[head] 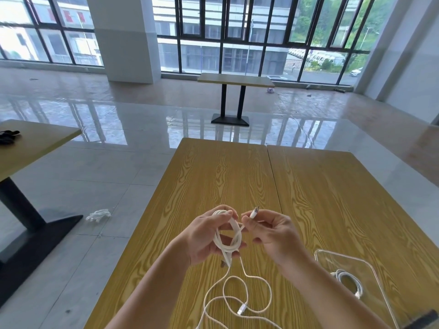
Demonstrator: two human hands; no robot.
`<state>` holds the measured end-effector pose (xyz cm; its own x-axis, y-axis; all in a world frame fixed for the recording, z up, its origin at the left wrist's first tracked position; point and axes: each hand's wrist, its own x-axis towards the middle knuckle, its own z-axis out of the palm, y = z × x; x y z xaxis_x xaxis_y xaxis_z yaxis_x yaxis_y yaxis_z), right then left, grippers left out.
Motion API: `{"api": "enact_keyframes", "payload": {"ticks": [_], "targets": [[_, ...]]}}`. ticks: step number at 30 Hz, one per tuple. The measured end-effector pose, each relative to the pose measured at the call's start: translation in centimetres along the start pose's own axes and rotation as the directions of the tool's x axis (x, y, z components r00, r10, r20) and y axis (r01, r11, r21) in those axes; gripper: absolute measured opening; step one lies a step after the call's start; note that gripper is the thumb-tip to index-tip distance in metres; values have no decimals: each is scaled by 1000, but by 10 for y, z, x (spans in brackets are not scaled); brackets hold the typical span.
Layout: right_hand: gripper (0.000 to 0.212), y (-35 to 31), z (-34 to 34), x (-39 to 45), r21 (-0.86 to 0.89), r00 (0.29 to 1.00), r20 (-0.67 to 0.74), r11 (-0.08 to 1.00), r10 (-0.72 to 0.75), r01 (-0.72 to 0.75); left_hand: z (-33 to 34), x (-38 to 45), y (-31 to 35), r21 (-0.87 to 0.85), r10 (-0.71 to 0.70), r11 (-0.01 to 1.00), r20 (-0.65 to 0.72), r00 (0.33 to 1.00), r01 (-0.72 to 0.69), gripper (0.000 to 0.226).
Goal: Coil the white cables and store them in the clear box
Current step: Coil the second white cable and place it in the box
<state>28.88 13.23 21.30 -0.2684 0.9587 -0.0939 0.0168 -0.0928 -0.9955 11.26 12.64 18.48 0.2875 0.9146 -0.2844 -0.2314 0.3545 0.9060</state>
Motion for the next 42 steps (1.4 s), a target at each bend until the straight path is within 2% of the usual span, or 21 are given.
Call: {"api": "enact_keyframes", "payload": {"ticks": [5, 9, 12, 17, 22, 25, 30, 33, 37, 42], "targets": [[7, -6, -9, 11, -7, 993, -100, 998, -61, 61, 4, 0, -6, 14, -45, 999, 59, 997, 44, 19], [6, -4, -11, 16, 14, 985, -172, 1000, -23, 26, 7, -2, -6, -23, -66, 997, 152, 986, 71, 19], [12, 1, -12, 16, -60, 995, -98, 998, 16, -22, 8, -3, -7, 1, -69, 998, 156, 985, 70, 25], [14, 1, -13, 20, -269, 993, 86, 962, 78, -52, 10, -4, -7, 16, -94, 996, 136, 986, 92, 49], [11, -5, -18, 25, -326, 956, 244, 942, 163, -77, 14, -8, -2, -8, -102, 994, 182, 978, 106, 43], [12, -4, -19, 27, -279, 963, 231, 957, 141, -74, 14, -6, -3, 13, -78, 997, 118, 990, 77, 45], [14, 4, -19, 29, -203, 991, 83, 975, 106, -88, 15, -4, -15, -6, 32, 999, -104, 994, -32, 36], [13, 5, -19, 31, -133, 995, -5, 986, 104, -104, 18, -5, -25, 70, 121, 992, -240, 963, -107, 25], [25, 5, -15, 29, -69, 991, -53, 989, 123, -127, 22, -3, -30, 222, 210, 966, -374, 903, -133, 26], [32, 4, -14, 22, -69, 992, -117, 996, 52, -60, 16, -2, -27, 346, 273, 930, -418, 867, -126, 26]]}}
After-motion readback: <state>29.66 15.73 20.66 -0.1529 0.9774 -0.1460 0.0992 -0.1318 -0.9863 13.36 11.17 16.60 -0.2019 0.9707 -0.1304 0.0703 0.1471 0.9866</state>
